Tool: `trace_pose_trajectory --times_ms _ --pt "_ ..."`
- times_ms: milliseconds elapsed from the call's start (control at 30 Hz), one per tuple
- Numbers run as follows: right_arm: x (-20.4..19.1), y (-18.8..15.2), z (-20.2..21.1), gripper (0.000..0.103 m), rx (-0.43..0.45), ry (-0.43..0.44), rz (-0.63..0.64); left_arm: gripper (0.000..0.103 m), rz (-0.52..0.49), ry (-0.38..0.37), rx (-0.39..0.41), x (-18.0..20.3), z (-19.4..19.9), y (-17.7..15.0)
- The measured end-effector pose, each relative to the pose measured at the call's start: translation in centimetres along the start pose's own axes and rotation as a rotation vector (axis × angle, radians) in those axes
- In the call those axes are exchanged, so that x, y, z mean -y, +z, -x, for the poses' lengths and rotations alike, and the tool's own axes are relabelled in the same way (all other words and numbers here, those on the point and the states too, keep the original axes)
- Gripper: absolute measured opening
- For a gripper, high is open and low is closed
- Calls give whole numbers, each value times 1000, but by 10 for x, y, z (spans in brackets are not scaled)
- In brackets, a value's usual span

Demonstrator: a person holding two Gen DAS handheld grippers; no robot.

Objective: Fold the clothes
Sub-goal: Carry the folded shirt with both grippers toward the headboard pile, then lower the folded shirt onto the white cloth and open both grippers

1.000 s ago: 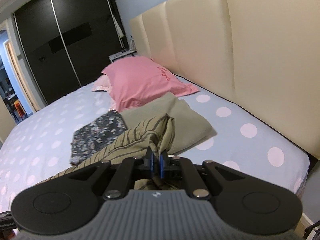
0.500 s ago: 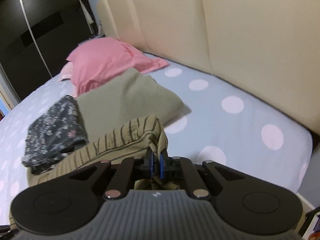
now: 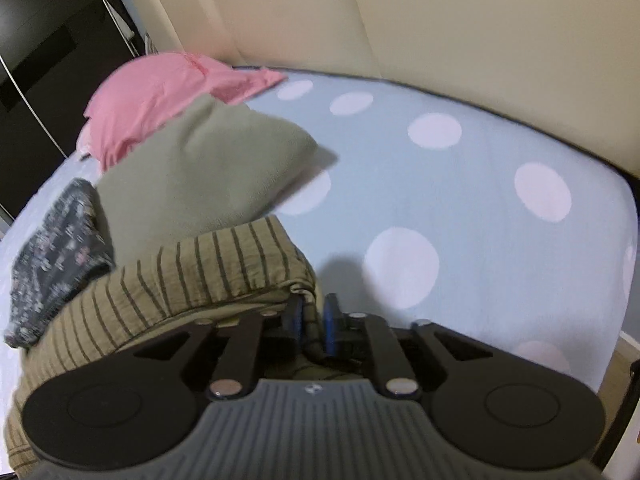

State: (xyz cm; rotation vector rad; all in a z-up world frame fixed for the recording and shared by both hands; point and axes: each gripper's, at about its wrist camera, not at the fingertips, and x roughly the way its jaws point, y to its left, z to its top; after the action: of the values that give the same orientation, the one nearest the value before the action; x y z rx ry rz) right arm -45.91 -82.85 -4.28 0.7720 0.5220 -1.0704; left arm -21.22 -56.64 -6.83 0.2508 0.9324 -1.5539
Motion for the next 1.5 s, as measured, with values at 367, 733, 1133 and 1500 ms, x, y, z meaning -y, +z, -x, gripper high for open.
trace_pose_trajectory --times_ms 367,733,1133,1500 --pt "-12 -24 120 29 149 50 84 26 -96 20 161 44 72 -10" --pt "-14 -84 94 36 72 -44 148 25 -235 54 12 75 8 -30" --pt "-1 -91 111 43 62 -31 66 28 -295 73 34 65 24 -29" --pt "-76 -125 238 54 108 106 116 51 -362 46 162 83 120 -12"
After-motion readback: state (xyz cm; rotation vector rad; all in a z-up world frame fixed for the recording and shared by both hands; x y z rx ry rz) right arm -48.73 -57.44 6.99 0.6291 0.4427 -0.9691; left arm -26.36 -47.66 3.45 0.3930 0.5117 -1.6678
